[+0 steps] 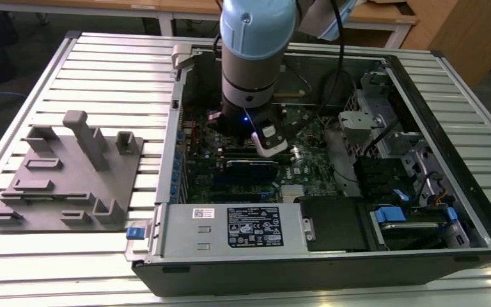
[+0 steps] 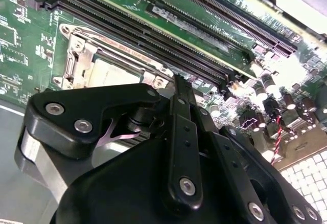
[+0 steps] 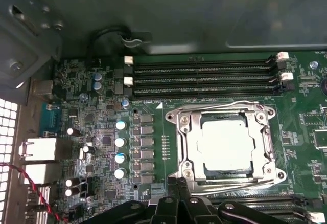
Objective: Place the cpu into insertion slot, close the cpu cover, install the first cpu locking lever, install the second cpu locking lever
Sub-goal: 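Install the second cpu locking lever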
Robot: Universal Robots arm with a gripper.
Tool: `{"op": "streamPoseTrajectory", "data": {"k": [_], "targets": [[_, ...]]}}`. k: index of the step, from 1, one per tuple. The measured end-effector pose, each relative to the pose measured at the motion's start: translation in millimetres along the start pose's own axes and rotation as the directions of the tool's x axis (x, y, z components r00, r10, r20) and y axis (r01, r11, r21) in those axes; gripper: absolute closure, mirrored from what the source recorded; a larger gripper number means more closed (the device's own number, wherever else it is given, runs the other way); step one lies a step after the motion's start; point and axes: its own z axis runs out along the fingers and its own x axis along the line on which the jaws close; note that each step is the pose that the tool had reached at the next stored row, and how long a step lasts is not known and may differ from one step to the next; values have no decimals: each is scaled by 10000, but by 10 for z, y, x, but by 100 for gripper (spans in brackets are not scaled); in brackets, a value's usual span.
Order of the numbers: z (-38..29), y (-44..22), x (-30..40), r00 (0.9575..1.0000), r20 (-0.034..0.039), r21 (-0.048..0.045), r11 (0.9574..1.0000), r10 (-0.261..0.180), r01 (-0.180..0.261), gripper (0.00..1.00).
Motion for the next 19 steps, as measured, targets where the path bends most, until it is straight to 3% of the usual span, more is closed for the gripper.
{"op": "streamPoseTrajectory", "data": {"k": [5, 19], "targets": [[21, -30, 18, 10000, -13, -238, 9997, 3, -3, 90], [33, -75, 16, 10000, -21, -414, 9991, 5, -6, 90]]}}
